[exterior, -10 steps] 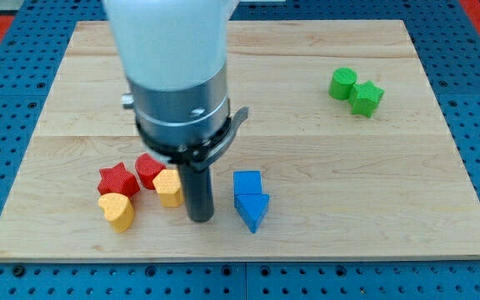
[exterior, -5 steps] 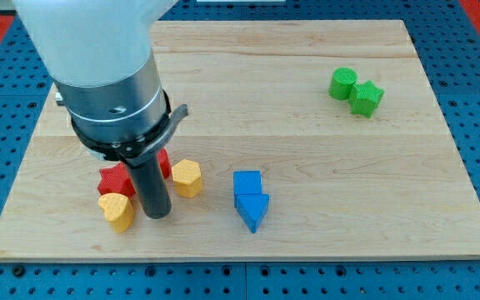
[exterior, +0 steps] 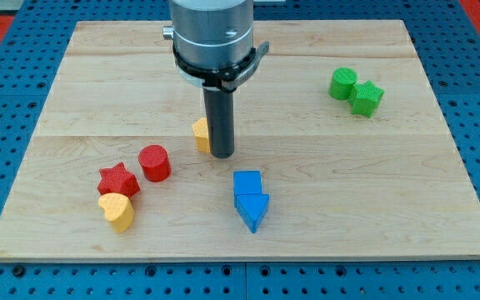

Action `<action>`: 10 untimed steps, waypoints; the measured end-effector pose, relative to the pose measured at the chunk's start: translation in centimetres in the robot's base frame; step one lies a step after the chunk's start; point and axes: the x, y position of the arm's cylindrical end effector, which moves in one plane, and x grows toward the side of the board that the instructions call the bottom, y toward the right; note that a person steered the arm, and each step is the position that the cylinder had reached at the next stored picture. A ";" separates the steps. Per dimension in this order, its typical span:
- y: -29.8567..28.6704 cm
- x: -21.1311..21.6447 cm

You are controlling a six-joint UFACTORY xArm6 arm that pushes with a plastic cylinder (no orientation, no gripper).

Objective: Push yellow hexagon towards top right

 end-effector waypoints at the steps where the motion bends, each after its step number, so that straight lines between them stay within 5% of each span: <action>1: 0.0 -1.5; 4: -1.5 -2.1; 6: -11.0 -3.3; 10: 1.5 -8.3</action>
